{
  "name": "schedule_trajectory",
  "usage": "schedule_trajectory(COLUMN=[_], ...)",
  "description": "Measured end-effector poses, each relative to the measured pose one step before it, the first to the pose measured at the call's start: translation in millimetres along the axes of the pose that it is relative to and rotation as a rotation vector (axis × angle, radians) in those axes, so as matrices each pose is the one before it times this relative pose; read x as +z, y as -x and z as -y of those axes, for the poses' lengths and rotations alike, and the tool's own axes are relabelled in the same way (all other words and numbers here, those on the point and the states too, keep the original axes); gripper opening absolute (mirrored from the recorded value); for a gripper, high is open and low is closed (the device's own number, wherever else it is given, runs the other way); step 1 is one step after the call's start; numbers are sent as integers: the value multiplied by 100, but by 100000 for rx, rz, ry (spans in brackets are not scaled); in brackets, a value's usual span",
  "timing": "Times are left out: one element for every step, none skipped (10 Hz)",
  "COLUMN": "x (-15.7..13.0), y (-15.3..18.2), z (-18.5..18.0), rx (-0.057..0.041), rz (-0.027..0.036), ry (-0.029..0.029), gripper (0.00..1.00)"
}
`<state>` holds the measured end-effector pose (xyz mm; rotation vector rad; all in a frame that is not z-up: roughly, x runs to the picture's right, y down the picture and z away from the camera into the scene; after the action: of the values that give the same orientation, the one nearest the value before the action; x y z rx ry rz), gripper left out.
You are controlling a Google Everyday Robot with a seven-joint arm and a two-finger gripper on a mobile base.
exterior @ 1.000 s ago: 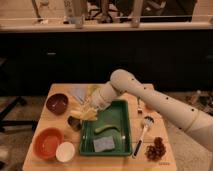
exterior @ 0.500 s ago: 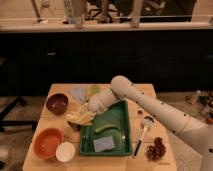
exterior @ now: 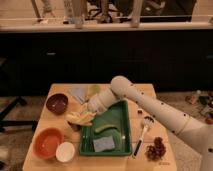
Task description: Place banana in red bowl
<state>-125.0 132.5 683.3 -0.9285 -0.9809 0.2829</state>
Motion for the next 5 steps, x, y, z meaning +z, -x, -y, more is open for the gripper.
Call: schedule_trajectory(x=[122, 375, 742, 929, 973], y=[49, 142, 518, 726, 837], z=[-16, -187, -133, -80, -93], rx=[-295, -937, -1397, -1656, -1659], rz=[-16, -53, -266, -203, 64], ry=[113, -3, 491, 610, 867], gripper=[0, 0, 0, 0, 0])
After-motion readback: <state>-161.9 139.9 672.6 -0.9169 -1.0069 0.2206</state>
